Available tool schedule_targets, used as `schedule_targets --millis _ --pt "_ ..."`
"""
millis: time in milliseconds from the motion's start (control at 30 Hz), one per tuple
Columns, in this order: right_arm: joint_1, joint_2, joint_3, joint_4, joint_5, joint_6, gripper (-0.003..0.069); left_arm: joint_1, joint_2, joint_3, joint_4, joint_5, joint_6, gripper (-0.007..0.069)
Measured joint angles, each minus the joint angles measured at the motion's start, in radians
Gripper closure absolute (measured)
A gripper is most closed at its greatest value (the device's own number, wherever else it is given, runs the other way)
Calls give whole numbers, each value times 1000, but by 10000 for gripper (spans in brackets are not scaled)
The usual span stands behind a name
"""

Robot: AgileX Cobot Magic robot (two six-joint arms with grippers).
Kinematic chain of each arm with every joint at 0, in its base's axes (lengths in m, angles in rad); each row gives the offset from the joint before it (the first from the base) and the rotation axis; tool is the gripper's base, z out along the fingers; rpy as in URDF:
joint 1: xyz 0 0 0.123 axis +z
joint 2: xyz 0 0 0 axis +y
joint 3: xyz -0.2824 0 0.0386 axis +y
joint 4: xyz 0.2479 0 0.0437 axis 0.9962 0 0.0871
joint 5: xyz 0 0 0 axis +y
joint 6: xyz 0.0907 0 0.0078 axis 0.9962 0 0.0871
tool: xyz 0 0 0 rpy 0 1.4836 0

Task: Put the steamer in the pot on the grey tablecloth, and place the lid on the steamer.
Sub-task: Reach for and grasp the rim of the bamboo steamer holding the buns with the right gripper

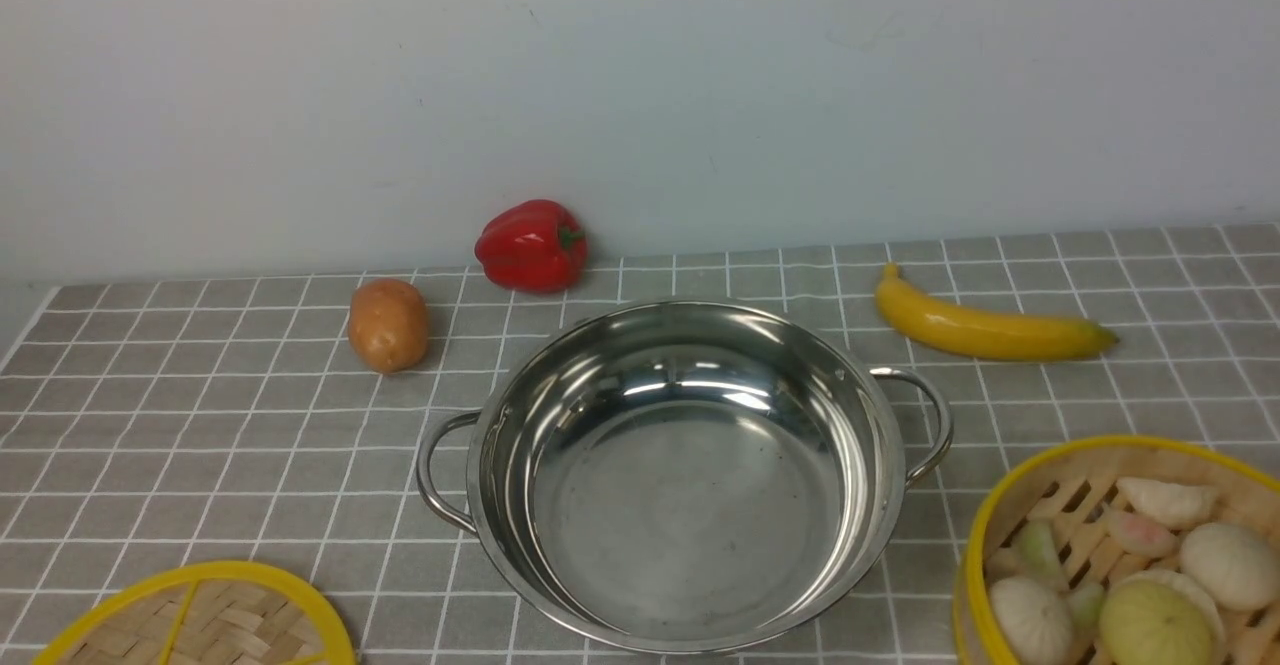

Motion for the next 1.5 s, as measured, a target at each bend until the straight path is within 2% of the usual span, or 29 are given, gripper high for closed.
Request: schedule_targets --millis 67,133,233,367,500,667,800,967,1500 --pt "0 100 -5 105 0 -241 419 0 0 0 0 0 0 382" --pt "1 148 -8 161 1 -371 419 0 0 0 0 0 0 382" --pt "26 216 -13 238 1 -501 419 0 0 0 0 0 0 382" --pt "97 278 -15 232 -6 -561 419 0 0 0 0 0 0 382" --pt "235 342 -15 156 -27 -551 419 0 0 0 0 0 0 382" --pt "392 385 -15 57 -75 -407 419 0 0 0 0 0 0 382" --pt "471 417 -15 -5 -119 -341 419 0 0 0 0 0 0 382" --pt "488 492 -15 -51 -171 -323 419 0 0 0 0 0 0 382" --pt "488 690 -16 -47 -253 -331 419 0 0 0 0 0 0 382"
